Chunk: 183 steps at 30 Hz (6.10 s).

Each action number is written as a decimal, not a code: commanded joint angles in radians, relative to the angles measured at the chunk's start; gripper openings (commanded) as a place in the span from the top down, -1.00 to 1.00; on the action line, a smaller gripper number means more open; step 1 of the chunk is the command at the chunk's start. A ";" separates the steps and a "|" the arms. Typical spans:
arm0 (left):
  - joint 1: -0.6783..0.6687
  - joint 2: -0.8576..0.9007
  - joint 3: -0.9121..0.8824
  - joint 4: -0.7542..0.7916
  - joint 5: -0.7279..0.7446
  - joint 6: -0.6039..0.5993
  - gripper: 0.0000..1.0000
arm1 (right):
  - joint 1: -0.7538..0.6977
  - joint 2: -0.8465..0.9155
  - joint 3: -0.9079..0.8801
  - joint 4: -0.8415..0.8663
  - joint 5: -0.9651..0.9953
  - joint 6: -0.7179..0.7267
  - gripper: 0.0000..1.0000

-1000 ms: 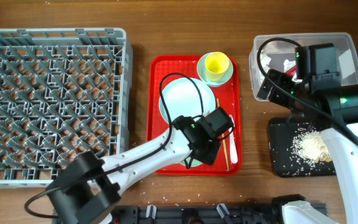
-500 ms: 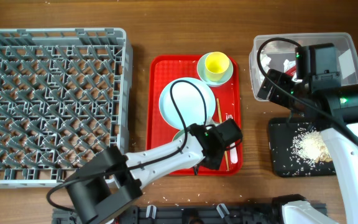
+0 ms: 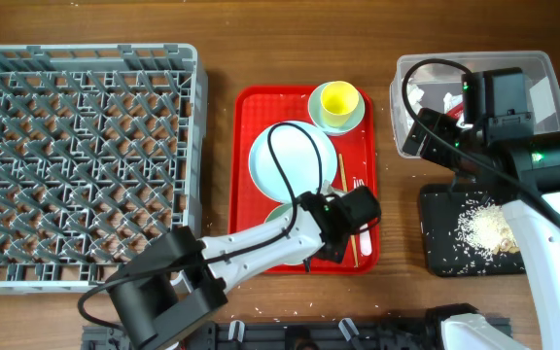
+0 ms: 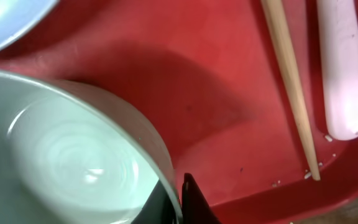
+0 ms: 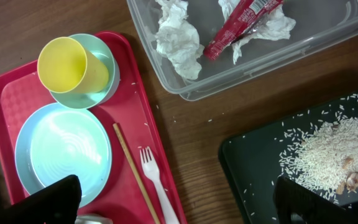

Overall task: Sort waste into correct bins and load items into the dishwasher rack
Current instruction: 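Reach the left gripper to the green bowl and grasp its rim, then lift the bowl with the left gripper and place it in the dish rack, then adjust the green bowl upright in the rack with the left gripper, then reach the left gripper to the light-blue plate and grasp its rim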

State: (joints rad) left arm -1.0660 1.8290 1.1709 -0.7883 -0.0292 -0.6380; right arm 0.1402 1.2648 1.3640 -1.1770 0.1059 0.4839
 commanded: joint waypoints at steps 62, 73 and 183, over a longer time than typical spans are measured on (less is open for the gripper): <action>1.836 0.000 0.172 -0.236 1.251 0.766 0.92 | -0.002 -0.003 0.006 0.003 0.013 -0.012 -1.00; 1.887 0.000 0.142 -0.243 1.224 0.761 0.92 | -0.002 -0.003 0.006 0.003 0.013 -0.012 -1.00; 0.420 -0.014 0.303 -0.107 0.154 0.528 -0.12 | -0.002 -0.003 0.006 0.003 0.013 -0.012 -1.00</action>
State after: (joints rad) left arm -0.6113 1.7493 1.4761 -0.9077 0.1898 -0.1120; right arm 0.1402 1.2648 1.3640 -1.1767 0.1059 0.4839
